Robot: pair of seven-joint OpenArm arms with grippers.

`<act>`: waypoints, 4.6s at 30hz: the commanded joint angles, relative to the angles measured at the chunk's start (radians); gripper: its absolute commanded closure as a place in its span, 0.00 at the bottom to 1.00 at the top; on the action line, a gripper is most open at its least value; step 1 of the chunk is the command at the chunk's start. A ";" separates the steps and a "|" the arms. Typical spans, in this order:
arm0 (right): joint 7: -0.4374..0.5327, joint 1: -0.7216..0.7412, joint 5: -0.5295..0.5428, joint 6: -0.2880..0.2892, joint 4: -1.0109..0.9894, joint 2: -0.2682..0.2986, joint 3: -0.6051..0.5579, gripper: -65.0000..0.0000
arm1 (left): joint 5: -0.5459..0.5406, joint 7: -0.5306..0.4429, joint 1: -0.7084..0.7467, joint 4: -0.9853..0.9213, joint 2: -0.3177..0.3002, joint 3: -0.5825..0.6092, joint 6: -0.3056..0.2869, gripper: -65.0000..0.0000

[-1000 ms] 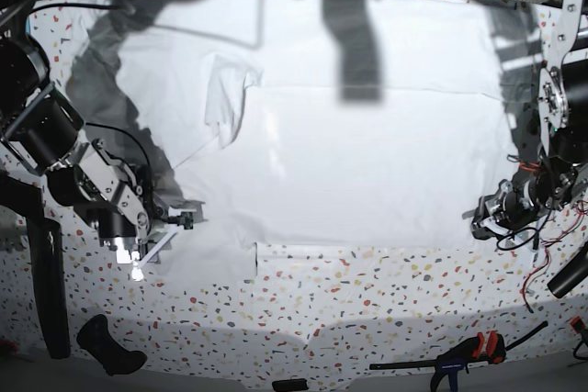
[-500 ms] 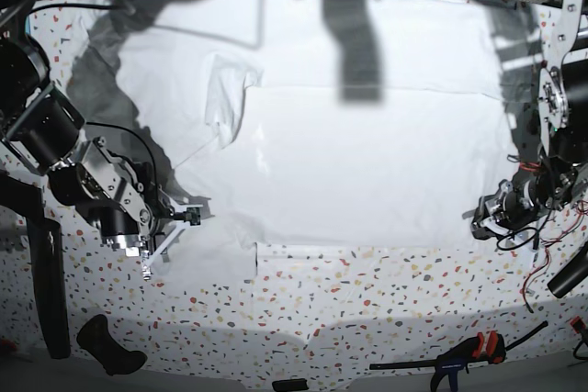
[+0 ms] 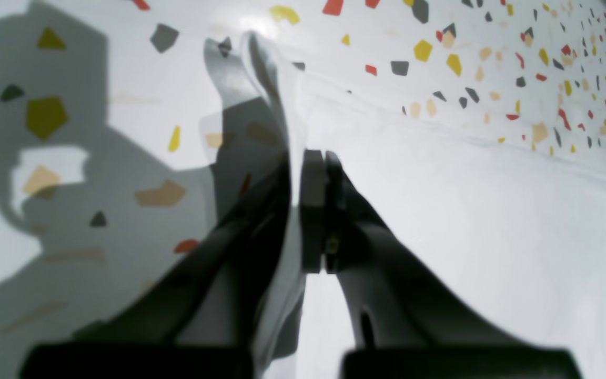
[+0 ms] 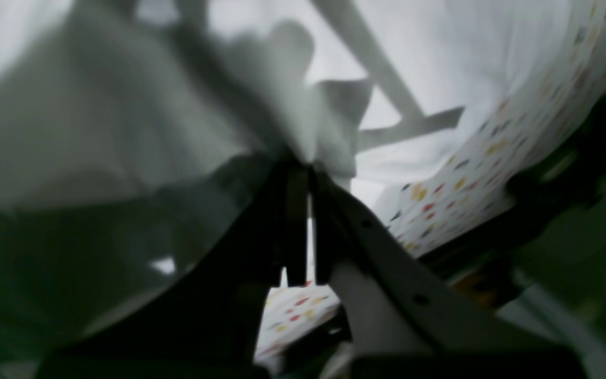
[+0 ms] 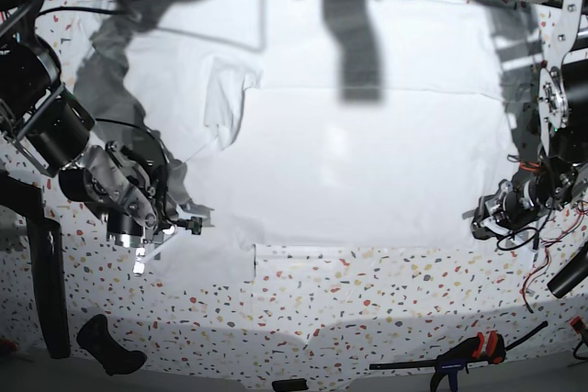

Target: Fold the T-shirt properly

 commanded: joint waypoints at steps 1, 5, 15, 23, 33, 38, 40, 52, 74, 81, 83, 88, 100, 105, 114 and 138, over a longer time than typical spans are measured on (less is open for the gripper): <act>-0.055 0.025 0.032 -0.035 0.011 0.010 0.007 1.00 | -0.009 -0.019 -0.033 0.010 -0.011 0.000 -0.008 1.00; -0.158 0.025 0.100 -0.166 0.050 0.013 0.008 1.00 | -0.008 -0.018 -0.032 0.025 -0.011 0.000 -0.008 1.00; -0.236 0.025 0.100 -0.214 0.182 0.015 0.008 1.00 | -0.009 0.164 -0.030 0.227 -0.011 0.000 -0.008 1.00; -0.237 0.024 0.135 -0.260 0.288 0.106 0.008 1.00 | -0.009 0.208 0.026 0.338 -0.016 0.000 -0.008 1.00; -0.321 0.016 0.175 -0.259 0.512 0.246 0.009 1.00 | -0.080 0.218 0.260 0.689 -0.017 0.000 -0.008 1.00; -0.330 -0.010 0.167 -0.259 0.585 0.296 0.025 1.00 | -0.092 0.267 0.356 0.858 -0.035 0.000 0.073 1.00; -0.330 -0.047 0.167 -0.259 0.638 0.318 0.066 1.00 | -0.106 0.269 0.387 0.908 -0.051 0.000 0.080 1.00; -0.351 -0.406 0.167 -0.259 0.956 0.443 0.434 1.00 | -0.118 0.369 0.521 1.203 -0.086 0.000 0.125 1.00; -0.405 -1.010 0.024 -0.259 1.291 0.509 0.816 1.00 | -0.114 0.589 0.766 1.610 -0.139 0.000 0.210 1.00; -0.437 -1.137 -0.045 -0.264 1.337 0.508 0.816 1.00 | -0.112 0.664 0.851 1.741 -0.142 0.000 0.210 1.00; -0.446 -1.168 -0.051 -0.265 1.339 0.508 0.816 1.00 | -0.093 0.674 0.868 1.765 -0.142 0.000 0.210 1.00; -0.454 -1.236 -0.115 -0.301 1.339 0.508 0.816 1.00 | -0.024 0.690 0.903 1.778 -0.145 0.000 0.211 1.00; -0.460 -1.352 -0.148 -0.317 1.339 0.507 0.816 1.00 | 0.003 0.687 0.942 1.778 -0.145 0.000 0.210 1.00; -0.462 -1.361 -0.146 -0.377 1.339 0.486 0.816 1.00 | 0.003 0.686 0.943 1.778 -0.145 0.000 0.210 1.00; -0.480 -1.360 -0.138 -0.402 1.339 0.442 0.816 1.00 | -0.001 0.686 0.942 1.778 -0.144 0.000 0.211 1.00; -0.539 -1.361 -0.137 -0.391 1.339 0.441 0.816 0.64 | 0.004 0.747 0.943 1.778 -0.145 0.000 0.210 1.00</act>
